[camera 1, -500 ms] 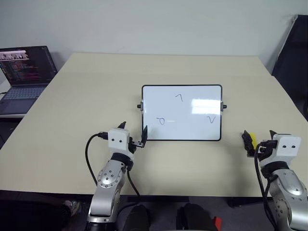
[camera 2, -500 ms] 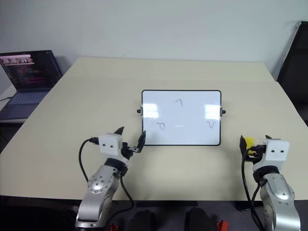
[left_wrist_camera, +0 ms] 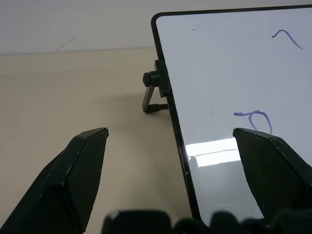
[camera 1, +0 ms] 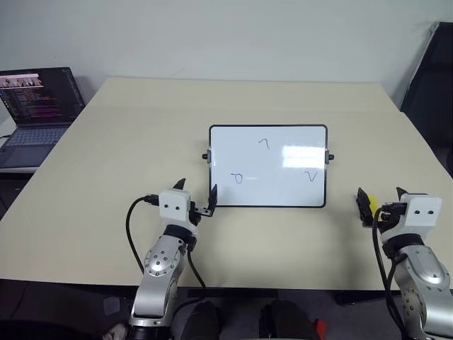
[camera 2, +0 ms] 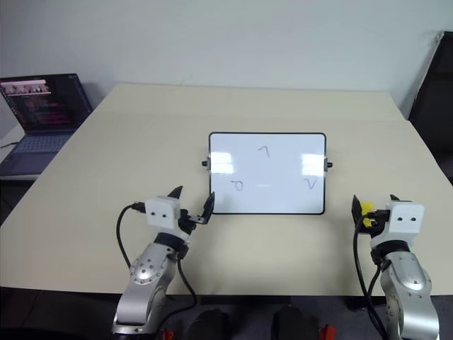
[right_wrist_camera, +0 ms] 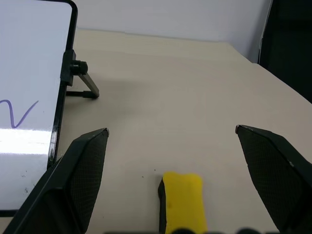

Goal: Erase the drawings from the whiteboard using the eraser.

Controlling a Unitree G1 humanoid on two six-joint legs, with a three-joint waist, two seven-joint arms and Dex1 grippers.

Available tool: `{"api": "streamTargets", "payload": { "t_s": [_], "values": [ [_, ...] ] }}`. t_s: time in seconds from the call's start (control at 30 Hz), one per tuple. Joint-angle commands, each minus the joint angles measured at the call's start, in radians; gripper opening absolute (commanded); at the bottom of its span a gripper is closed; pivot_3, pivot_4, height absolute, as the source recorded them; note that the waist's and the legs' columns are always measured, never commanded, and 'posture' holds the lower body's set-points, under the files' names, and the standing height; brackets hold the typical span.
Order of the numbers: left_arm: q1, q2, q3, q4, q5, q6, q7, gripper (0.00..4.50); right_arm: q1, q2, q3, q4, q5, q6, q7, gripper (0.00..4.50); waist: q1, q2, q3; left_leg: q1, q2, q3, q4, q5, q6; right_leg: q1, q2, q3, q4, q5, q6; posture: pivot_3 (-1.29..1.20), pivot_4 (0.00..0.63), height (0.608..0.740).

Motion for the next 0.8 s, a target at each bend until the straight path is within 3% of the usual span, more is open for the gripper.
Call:
{"api": "streamTargets", "payload": {
  "t_s": [0.03,0.53,0.8],
  "values": [
    [-0.023,0.002,0.009,-0.009,-0.003,-0.023,-0.001,4.50,0.003,0.015,-0.007,-0.035,0.002,-0.021,-0.009,4.46,0.000,0.000,0.000,0.000,0.000,0.000,0.000,0.000,0.000,0.000,0.000,0.000,0.000,0.000,0.000,0.00,0.150,0.740],
    [-0.108,0.010,0.000,0.009,-0.014,0.012,-0.022,4.50,0.003,0.004,-0.055,-0.035,0.014,0.009,0.003,4.46,-0.001,0.000,0.000,0.000,0.000,0.000,0.000,0.000,0.000,0.000,0.001,0.000,0.000,0.000,0.000,0.00,0.150,0.740],
    [-0.200,0.116,-0.041,0.067,-0.194,0.058,-0.346,4.50,-0.054,-0.039,-0.055,-0.032,0.100,0.178,0.037,4.46,-0.001,0.000,0.000,0.000,0.000,0.001,0.000,0.000,0.000,0.000,0.001,-0.001,0.000,0.000,0.000,0.00,0.150,0.740]
  ]
}}
